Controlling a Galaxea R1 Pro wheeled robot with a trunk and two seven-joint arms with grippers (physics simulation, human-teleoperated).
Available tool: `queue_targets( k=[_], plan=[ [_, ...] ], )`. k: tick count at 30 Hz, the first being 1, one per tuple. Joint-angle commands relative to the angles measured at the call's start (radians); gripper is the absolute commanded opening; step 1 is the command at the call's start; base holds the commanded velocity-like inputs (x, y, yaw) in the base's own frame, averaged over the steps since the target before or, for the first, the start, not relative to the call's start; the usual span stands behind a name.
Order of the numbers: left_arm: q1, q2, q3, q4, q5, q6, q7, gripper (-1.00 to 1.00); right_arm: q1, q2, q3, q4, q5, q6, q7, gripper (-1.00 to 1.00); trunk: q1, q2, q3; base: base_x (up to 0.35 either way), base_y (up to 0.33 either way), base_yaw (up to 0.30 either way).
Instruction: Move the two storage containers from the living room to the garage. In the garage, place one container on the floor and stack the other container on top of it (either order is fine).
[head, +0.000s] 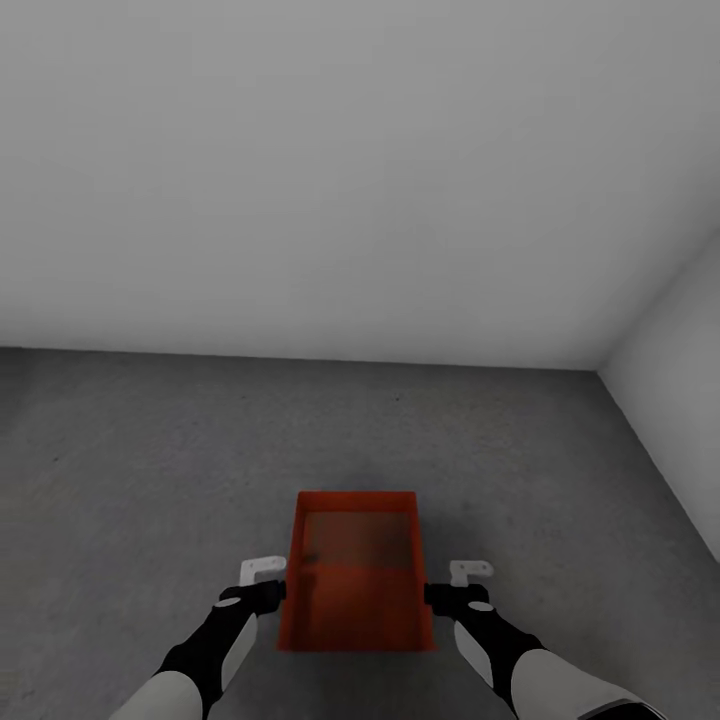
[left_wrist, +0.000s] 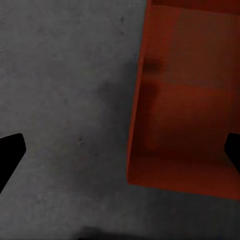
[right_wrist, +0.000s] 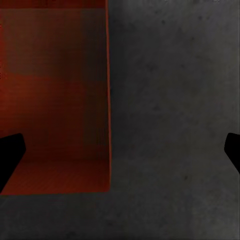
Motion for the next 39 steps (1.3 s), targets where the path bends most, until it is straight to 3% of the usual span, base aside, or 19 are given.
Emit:
queue_targets(
  k=[1,7,17,39],
  plan=[
    [0.000,0.000,0.005,-0.003,-0.001,0.006,0.001,1.00,-0.001,0.000,0.008,0.001,-0.010,-0.003,-0.004,1.00,-0.004,0.007,0.003,0.000,0.000,0.000],
    [0.000,0.004,0.009,-0.009,0.003,-0.001,-0.001,1.00,-0.001,0.000,0.008,0.001,-0.010,-0.003,-0.005,1.00,-0.027,0.049,0.021,0.000,0.000,0.000],
    [0.000,0.000,0.007,-0.090,0.005,0.001,-0.003,1.00,-0.001,-0.001,0.009,0.000,-0.009,-0.005,-0.006,1.00,-0.065,0.119,0.053,0.000,0.000,0.000],
    [0.000,0.003,0.008,-0.073,0.005,-0.004,0.002,1.00,-0.001,-0.002,0.009,-0.002,-0.009,-0.002,-0.002,1.00,-0.150,0.273,0.122,0.000,0.000,0.000]
  ],
)
